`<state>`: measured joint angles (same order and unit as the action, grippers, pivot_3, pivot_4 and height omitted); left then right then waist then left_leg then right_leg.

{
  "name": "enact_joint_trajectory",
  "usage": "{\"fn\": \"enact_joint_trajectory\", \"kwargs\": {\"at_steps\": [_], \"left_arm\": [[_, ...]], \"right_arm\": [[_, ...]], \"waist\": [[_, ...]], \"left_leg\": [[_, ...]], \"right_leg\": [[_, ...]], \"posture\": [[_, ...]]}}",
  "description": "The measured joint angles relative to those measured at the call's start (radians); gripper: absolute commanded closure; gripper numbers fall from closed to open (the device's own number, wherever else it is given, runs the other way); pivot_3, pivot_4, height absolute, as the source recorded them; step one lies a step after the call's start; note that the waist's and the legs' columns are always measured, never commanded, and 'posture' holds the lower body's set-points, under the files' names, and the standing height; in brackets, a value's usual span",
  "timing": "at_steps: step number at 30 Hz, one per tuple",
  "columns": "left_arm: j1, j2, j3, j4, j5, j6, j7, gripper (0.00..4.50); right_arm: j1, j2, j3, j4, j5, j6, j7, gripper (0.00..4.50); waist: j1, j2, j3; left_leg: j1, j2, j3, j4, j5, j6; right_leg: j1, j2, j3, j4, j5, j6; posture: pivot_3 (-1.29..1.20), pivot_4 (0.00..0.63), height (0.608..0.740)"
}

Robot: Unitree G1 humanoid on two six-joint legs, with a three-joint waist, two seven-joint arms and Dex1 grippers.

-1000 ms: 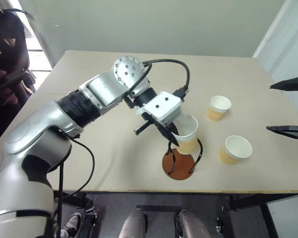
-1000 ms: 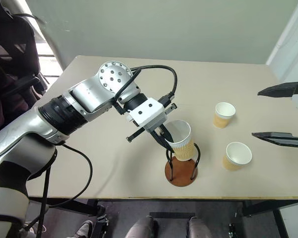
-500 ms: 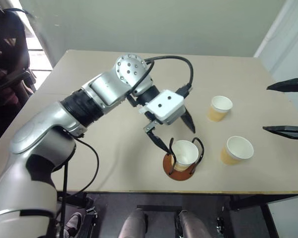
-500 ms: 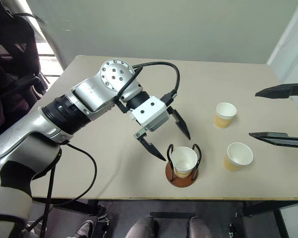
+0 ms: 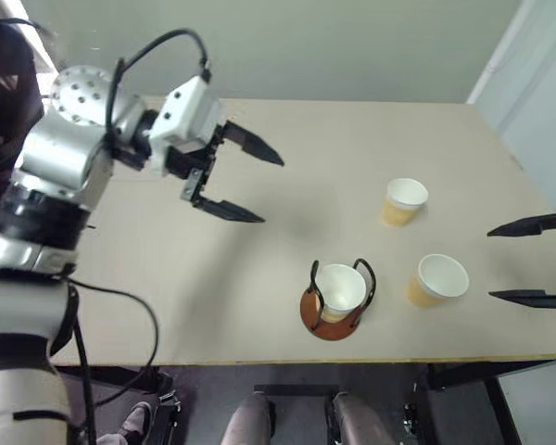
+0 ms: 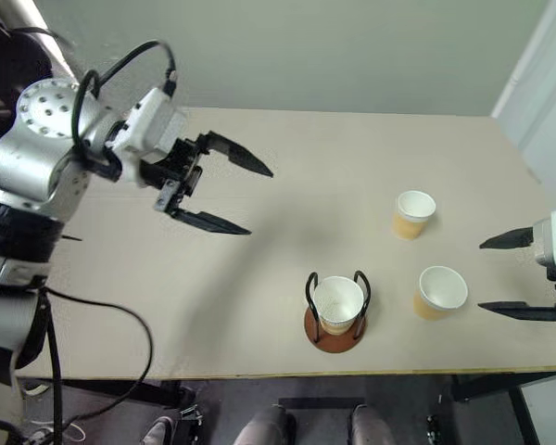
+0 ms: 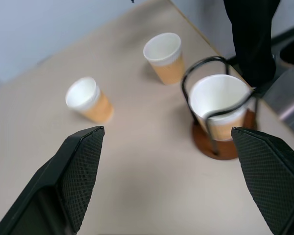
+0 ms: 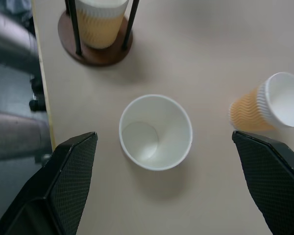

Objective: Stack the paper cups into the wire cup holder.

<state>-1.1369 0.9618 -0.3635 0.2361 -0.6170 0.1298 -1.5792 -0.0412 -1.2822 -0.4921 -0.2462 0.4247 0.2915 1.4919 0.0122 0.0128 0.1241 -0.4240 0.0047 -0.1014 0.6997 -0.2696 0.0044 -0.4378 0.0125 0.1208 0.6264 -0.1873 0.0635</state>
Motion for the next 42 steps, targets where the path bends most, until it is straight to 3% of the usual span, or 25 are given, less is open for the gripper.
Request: {"fn": "enact_joint_trajectory", "kwargs": {"at_steps": [10, 16, 22, 41, 42], "left_arm": [[0.430, 0.170, 0.414, -0.362, -0.177, 0.337, 0.145, 0.06], [0.585, 0.193, 0.568, -0.457, -0.194, 0.430, 0.220, 0.06], [0.614, 0.193, 0.620, -0.513, -0.209, 0.468, 0.258, 0.06], [0.696, 0.193, 0.703, -0.589, -0.227, 0.522, 0.314, 0.06], [0.698, 0.193, 0.705, -0.591, -0.227, 0.524, 0.317, 0.02]], "right_arm": [[-0.061, 0.001, 0.236, 0.030, -0.086, -0.088, -0.019, 0.00], [-0.079, 0.002, 0.279, 0.036, -0.094, -0.096, -0.017, 0.00], [-0.136, 0.021, 0.362, 0.029, -0.107, -0.103, -0.020, 0.00], [-0.326, 0.117, 0.606, 0.177, -0.280, -0.223, -0.015, 0.00], [-0.328, 0.123, 0.612, 0.182, -0.284, -0.227, -0.015, 0.18]], "waist": [[-0.004, 0.000, 0.000], [-0.006, 0.000, 0.000], [-0.008, 0.000, 0.000], [-0.014, 0.000, 0.000], [-0.014, 0.000, 0.000]], "left_leg": [[0.003, -0.001, 0.000, -0.001, 0.000, -0.001], [0.004, -0.001, 0.000, -0.001, 0.000, -0.001], [0.006, -0.001, -0.001, -0.001, 0.002, -0.003], [0.005, -0.001, 0.000, -0.004, 0.002, -0.003], [0.005, -0.001, 0.000, -0.004, 0.002, -0.003]], "right_leg": [[0.001, 0.000, 0.001, 0.002, -0.005, -0.010], [0.002, 0.000, 0.001, 0.004, -0.005, -0.014], [0.001, 0.001, 0.003, 0.005, -0.001, -0.020], [-0.002, 0.002, 0.005, 0.005, -0.001, -0.020], [-0.002, 0.002, 0.005, 0.005, -0.001, -0.020]], "posture": [[0.00, 0.150, 0.740], [0.00, 0.150, 0.740], [0.00, 0.150, 0.740], [0.00, 0.150, 0.740], [0.00, 0.150, 0.740]]}}
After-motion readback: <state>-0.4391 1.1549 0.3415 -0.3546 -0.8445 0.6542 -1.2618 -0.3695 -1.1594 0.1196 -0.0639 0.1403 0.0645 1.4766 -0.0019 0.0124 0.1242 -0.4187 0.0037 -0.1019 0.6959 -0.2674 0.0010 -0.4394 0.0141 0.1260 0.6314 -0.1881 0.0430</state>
